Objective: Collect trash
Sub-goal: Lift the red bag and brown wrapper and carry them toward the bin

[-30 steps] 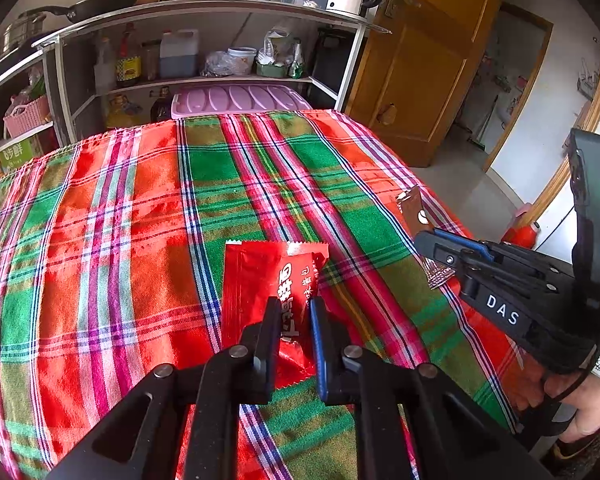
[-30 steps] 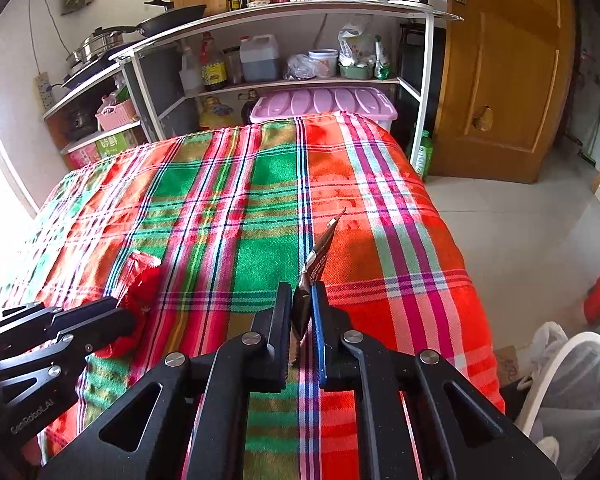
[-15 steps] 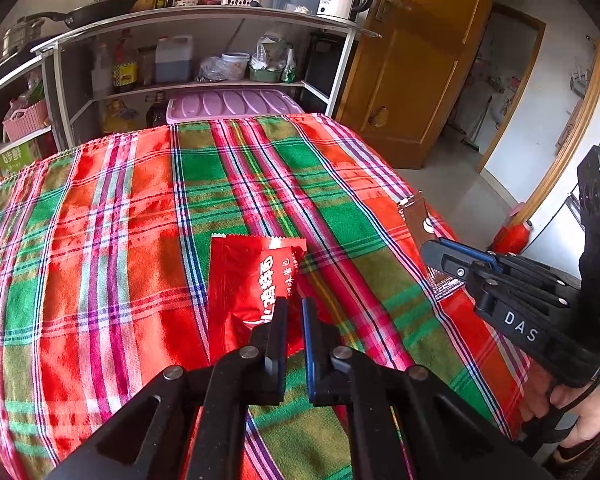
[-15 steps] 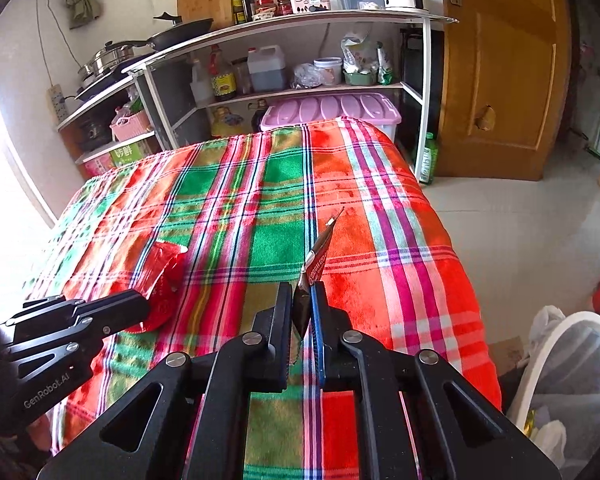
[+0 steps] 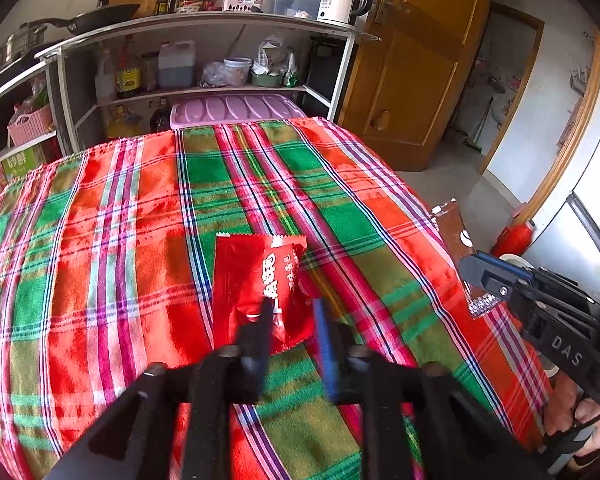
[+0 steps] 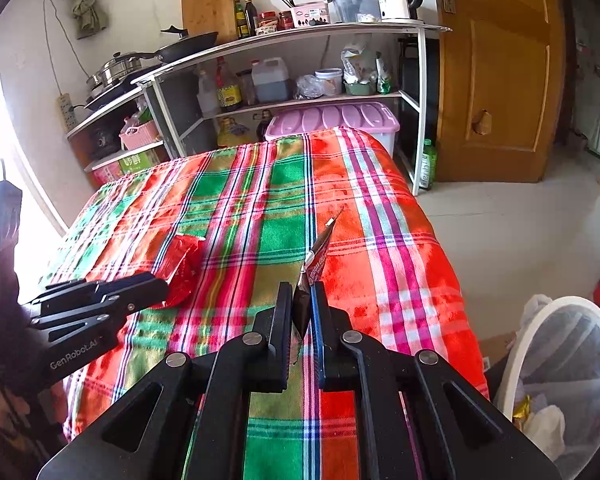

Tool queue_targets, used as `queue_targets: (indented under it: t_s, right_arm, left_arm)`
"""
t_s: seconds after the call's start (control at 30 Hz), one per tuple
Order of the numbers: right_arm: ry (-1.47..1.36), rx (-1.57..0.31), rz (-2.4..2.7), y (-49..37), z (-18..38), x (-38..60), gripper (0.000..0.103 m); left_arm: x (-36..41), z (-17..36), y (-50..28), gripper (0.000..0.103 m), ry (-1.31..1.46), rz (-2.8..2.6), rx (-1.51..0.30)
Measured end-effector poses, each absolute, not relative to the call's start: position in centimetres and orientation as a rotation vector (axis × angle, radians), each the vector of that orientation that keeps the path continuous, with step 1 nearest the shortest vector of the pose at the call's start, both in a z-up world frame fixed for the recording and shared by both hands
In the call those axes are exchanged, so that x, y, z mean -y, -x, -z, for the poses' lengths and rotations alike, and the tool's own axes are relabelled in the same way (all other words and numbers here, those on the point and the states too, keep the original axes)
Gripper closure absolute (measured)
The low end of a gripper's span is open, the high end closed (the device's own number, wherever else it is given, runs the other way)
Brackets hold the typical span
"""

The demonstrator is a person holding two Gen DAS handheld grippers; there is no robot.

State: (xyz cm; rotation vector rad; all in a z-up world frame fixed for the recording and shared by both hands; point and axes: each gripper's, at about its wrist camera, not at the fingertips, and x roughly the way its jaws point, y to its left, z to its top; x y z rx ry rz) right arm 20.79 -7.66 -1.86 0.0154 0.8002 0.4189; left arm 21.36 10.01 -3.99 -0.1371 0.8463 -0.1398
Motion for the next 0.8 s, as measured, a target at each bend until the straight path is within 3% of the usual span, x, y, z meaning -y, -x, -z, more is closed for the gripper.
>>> queue_targets:
  t_s: [0.07,0.4,0.6,0.8]
  right_arm:
    - [-0.018,-0.798,-0.419,-20.9,1.8,7.8,0.094]
    - [-0.015,-0.804,-0.419,-21.3,2.2,7.7,0.094]
    - [-0.015,-0.806,-0.42,-21.4,2.3,7.7,0.094]
    - [-0.016,-0.8,-0.417,-21.2,2.4,7.7,0.094]
  left_arm:
    - [-10.1,4.0,-21.8,0.044,0.122,0.101,-0.839]
    - [-10.7,5.9,-24.5,0.043,0.104,0.034,-0.911]
    - [-10.4,6.0,-24.6,0.063,0.103,0.06,-0.899]
    - [-10.2,5.9,-24.5,0.075,0.112,0.068,-0.891]
